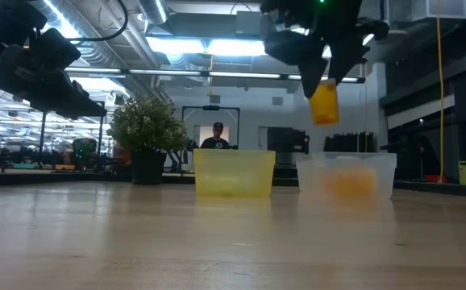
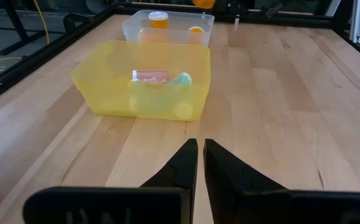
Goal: Pick and place medicine bottles into bin by pill shape (circle, oval)
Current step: Put the large orange pill bottle into the transparent bin
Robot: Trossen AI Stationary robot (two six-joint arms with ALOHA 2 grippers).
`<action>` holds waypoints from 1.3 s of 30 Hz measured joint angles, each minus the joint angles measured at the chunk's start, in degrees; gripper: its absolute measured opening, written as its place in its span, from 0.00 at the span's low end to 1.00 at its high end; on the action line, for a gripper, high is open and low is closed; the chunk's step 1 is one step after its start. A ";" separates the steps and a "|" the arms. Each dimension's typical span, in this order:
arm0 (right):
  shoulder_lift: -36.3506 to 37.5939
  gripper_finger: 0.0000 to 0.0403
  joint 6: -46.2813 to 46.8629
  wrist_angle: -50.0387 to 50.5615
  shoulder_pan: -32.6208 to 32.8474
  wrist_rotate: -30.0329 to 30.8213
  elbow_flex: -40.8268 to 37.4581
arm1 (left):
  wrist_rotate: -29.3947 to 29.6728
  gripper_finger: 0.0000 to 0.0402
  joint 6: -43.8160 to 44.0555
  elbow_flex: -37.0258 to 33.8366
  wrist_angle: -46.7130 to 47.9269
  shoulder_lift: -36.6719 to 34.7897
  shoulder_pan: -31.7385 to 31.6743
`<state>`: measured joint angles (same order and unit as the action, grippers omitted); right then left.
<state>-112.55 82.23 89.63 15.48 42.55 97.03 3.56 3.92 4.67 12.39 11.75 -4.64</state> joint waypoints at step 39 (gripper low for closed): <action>0.08 0.60 1.39 -10.34 -10.05 -4.93 -11.67 | -0.01 0.06 0.02 0.00 -0.01 0.02 0.00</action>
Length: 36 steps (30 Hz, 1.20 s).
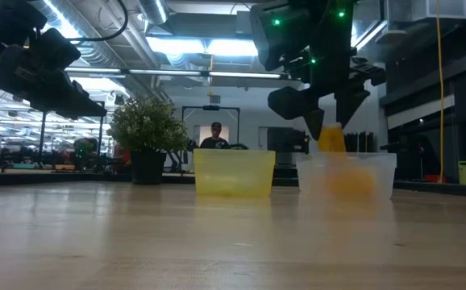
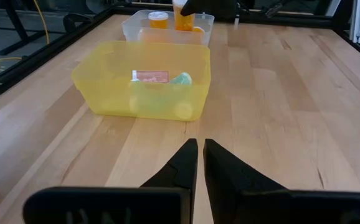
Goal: Pick and place medicine bottles into bin by pill shape (circle, oval)
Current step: Put the large orange pill bottle into the transparent bin, then return to Home Position
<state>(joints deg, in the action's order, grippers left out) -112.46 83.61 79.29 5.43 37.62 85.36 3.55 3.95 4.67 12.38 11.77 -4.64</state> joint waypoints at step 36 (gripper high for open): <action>-0.04 0.74 -3.34 -0.26 -0.07 -1.34 0.04 | 0.01 0.06 -0.02 0.02 0.01 -0.01 0.01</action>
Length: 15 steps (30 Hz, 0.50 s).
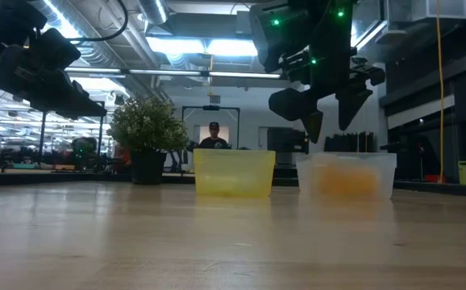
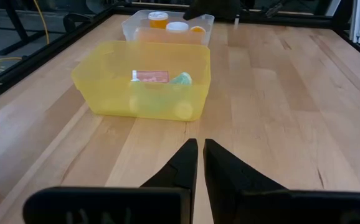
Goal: Pick and place medicine bottles into bin by pill shape (circle, oval)
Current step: Return to Home Position
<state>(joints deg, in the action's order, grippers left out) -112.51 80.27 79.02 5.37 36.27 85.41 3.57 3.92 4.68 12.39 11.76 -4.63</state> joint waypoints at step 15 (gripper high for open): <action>3.27 0.74 -2.98 6.57 6.20 1.89 0.01 | 0.00 0.06 0.00 -0.01 0.00 0.00 0.00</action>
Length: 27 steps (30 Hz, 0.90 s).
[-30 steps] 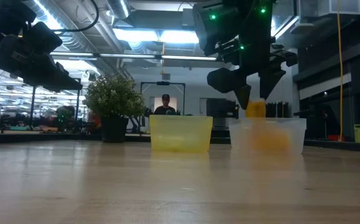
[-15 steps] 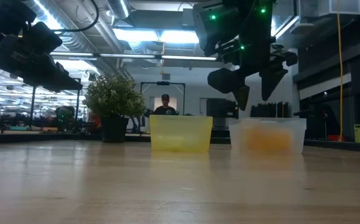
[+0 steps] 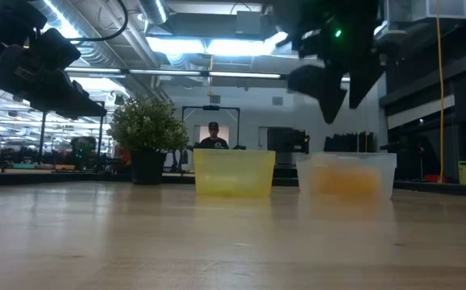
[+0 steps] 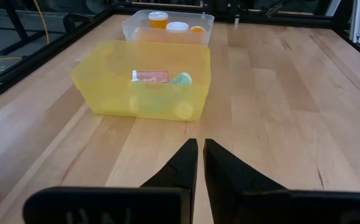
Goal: Pick and place medicine bottles into bin by pill shape (circle, oval)
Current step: Return to Home Position
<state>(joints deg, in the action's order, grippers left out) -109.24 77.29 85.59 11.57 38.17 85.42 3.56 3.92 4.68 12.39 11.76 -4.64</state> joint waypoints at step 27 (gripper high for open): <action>23.11 0.74 -3.75 4.22 15.62 17.13 -8.70 | -0.01 0.06 0.00 0.00 0.01 0.00 0.01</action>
<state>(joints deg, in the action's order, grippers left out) -86.13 73.54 89.81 27.19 55.30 76.72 3.55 3.92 4.68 12.40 11.76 -4.62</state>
